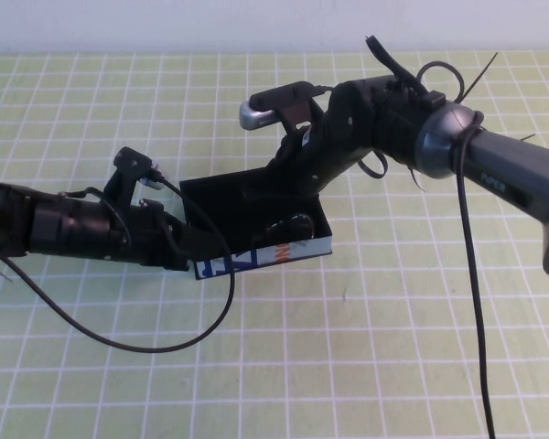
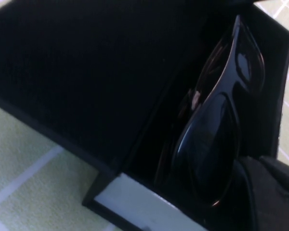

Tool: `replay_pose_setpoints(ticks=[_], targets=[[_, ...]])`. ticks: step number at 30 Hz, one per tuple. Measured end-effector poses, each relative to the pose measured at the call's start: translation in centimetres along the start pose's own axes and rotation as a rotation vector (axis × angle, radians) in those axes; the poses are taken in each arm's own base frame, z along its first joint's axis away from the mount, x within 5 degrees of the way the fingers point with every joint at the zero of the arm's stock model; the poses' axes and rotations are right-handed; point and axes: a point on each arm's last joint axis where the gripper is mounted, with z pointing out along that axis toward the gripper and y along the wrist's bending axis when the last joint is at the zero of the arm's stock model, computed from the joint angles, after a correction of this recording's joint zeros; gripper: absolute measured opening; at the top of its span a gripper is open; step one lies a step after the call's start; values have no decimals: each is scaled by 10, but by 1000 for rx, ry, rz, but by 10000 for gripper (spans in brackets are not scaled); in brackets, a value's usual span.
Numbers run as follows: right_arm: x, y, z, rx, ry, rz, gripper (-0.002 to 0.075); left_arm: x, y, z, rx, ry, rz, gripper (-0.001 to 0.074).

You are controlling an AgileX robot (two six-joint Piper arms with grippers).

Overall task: Take glasses out of glasses case
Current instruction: Pick up the glasses from the glasses case

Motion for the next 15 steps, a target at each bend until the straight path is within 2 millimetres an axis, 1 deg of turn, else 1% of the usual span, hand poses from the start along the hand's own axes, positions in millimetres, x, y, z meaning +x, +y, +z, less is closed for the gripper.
replay_pose_setpoints(ticks=[4, 10, 13, 15], targets=[[-4, 2, -5, -11, 31, -21, -16, -5, -6, -6, 5, 7, 43, -4], [-12, 6, -15, -26, 76, -41, -16, -27, -21, -25, -29, -48, 118, -4], [-14, 7, -20, -34, 99, -73, -16, -36, -18, -29, -96, -105, 115, -4], [-13, 8, -23, -40, 118, -116, -16, -39, -12, -29, -154, -156, 96, -4]])
